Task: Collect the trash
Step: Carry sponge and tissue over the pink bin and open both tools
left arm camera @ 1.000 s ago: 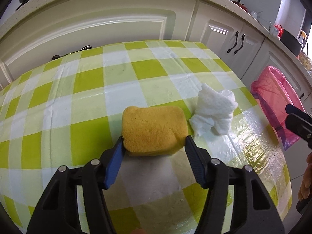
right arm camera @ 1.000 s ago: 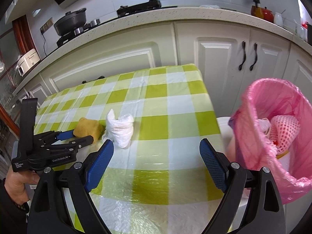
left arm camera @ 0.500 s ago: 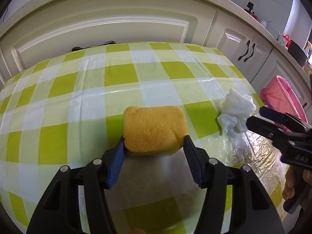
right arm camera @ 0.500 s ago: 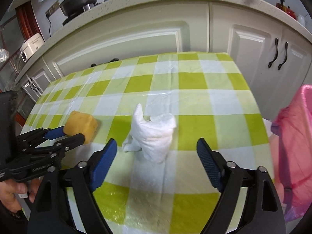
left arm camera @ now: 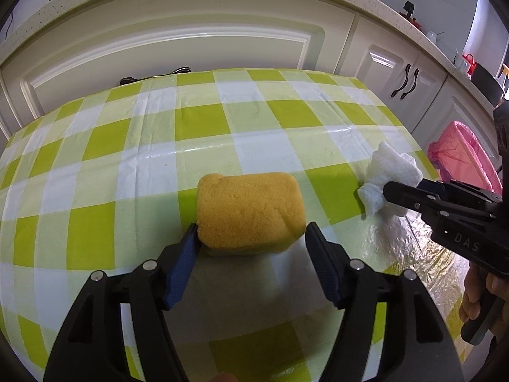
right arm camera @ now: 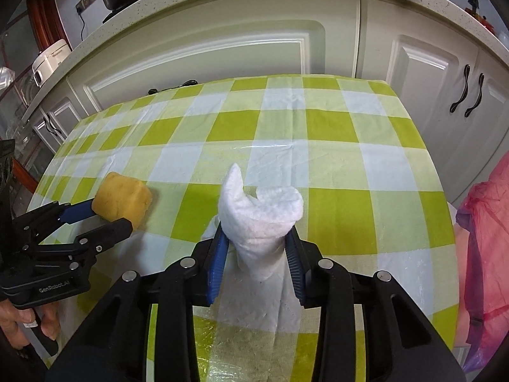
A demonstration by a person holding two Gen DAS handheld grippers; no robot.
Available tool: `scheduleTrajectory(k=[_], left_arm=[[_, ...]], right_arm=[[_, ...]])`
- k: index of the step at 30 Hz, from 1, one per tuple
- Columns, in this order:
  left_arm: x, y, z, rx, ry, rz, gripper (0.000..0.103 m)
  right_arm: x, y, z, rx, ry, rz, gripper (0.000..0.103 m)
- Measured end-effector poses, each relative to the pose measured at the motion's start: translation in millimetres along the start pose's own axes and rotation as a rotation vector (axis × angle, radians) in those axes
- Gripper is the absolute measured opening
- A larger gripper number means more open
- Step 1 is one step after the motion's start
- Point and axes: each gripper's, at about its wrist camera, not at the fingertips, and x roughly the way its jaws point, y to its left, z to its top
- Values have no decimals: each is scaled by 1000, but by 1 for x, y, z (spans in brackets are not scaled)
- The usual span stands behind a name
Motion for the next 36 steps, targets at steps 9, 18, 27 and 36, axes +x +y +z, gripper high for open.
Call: scheduleTrajectory(k=[9, 18, 27, 36], left_arm=[[-3, -6, 0, 16, -6, 9, 58], [-31, -18, 3, 8, -52, -16, 58], [-66, -49, 11, 38, -109, -44, 58], [-92, -85, 20, 79, -155, -69, 58]], right_arm=[[-17, 1, -6, -5, -48, -19, 33], [-47, -6, -12, 12, -94, -21, 33], [-84, -29, -20, 56, -140, -38, 33], [-120, -55, -25, 90, -190, -55, 33]])
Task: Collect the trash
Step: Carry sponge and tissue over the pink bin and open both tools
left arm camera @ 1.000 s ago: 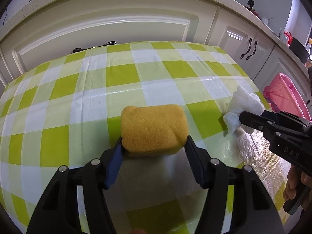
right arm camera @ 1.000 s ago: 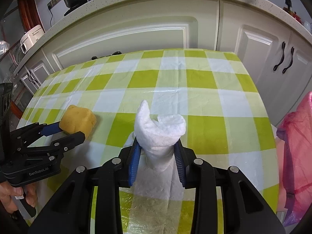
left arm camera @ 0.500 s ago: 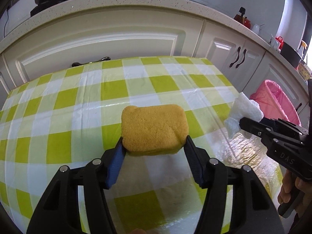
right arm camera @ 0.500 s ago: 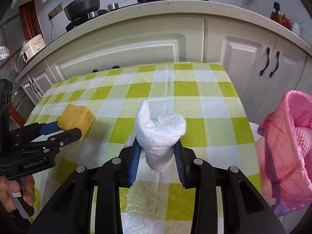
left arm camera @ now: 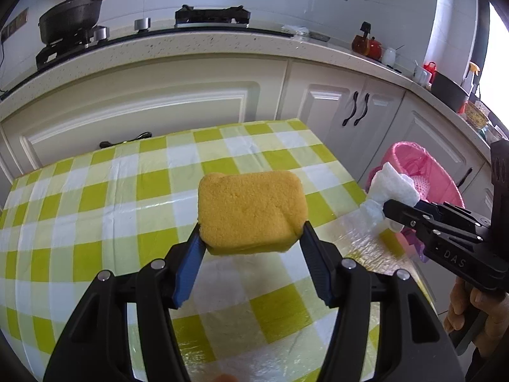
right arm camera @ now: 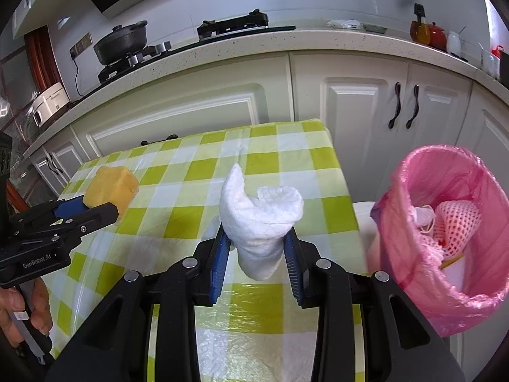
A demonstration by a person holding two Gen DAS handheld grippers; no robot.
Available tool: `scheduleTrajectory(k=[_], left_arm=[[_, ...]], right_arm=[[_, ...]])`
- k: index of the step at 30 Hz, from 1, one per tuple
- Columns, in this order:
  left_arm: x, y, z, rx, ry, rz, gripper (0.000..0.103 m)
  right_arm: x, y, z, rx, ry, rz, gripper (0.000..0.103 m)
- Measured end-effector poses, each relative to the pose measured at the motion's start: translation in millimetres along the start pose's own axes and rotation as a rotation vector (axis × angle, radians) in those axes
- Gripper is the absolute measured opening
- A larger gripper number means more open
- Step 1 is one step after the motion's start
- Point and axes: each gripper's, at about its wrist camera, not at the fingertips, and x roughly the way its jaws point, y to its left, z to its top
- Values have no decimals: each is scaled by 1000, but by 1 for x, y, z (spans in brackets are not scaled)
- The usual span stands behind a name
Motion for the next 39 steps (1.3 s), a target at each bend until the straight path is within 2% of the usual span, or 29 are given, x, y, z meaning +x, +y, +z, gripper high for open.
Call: scheduleTrajectory(k=[18, 39], left_arm=[[-7, -88, 30, 93, -53, -106, 58], [20, -201, 65, 228, -64, -217, 58]], right_arm=[[-65, -78, 10, 48, -85, -100, 33], [-97, -178, 12, 127, -125, -248, 33]])
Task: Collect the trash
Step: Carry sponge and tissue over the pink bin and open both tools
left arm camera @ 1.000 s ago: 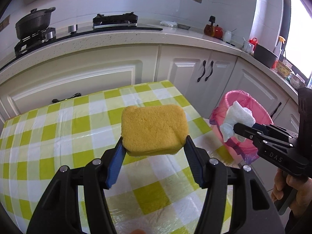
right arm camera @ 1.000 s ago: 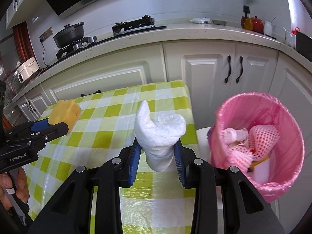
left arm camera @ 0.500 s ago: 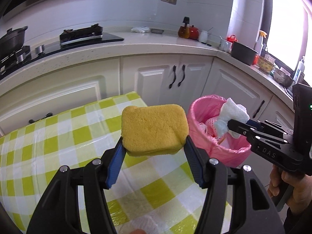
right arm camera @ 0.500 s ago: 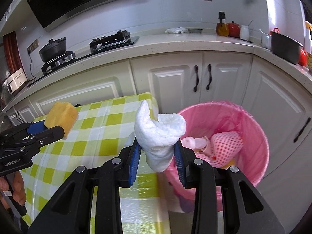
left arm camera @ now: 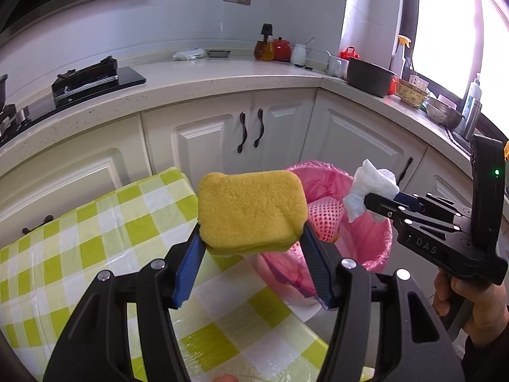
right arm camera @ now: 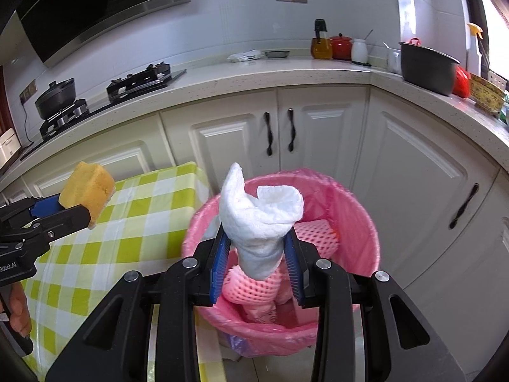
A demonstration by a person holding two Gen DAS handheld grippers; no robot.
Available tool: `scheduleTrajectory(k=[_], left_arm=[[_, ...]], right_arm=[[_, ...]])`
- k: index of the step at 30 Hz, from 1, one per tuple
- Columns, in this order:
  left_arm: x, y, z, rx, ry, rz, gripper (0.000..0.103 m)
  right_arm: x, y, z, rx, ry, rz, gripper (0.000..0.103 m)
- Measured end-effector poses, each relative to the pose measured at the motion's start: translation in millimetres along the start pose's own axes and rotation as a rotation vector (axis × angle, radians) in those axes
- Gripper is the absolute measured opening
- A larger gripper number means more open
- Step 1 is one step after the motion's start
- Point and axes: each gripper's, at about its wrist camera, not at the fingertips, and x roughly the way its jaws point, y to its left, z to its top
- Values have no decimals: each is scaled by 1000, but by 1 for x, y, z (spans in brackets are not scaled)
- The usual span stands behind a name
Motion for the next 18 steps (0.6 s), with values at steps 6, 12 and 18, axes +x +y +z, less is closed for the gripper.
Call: scheduleTrajectory(k=[6, 12, 18], left_arm=[[19, -18, 12, 11, 5, -28, 58], [40, -35, 24, 15, 20, -67, 58], [58, -53, 33, 43, 38, -82, 58]], right_arm=[[2, -24, 3, 19, -1, -33, 33], [7, -46, 11, 41, 3, -54, 33], [13, -58, 16, 42, 10, -74, 33]])
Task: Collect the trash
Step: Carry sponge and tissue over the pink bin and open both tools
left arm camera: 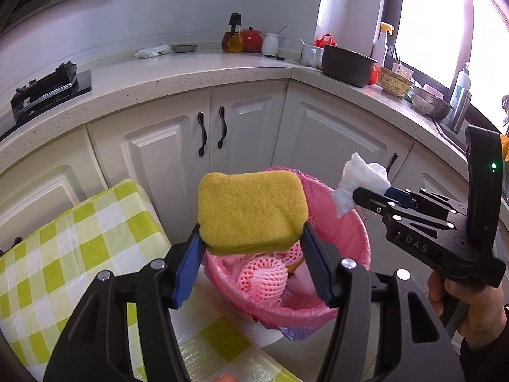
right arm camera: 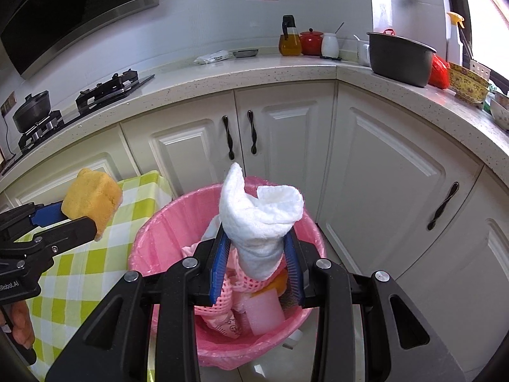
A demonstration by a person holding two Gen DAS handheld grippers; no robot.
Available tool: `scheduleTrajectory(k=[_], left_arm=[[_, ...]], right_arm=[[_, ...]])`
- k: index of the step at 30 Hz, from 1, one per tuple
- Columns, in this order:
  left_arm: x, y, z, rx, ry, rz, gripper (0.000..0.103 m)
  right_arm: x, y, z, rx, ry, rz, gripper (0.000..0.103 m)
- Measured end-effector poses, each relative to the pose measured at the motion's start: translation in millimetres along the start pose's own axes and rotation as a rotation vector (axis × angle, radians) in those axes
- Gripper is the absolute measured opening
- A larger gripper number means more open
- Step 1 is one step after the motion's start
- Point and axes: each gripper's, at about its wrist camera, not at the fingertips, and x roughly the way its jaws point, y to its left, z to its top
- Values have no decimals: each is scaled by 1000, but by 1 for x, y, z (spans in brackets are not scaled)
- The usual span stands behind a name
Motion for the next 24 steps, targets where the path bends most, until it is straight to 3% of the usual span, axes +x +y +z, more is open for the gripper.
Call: scheduleTrajectory(k=[13, 24], left_arm=[[44, -4, 7, -5, 70, -16, 59], [58, 2, 4, -24, 94, -10, 60]], right_arm=[[26, -17, 4, 17, 55, -15, 33], [34, -17, 0, 24, 75, -4, 34]])
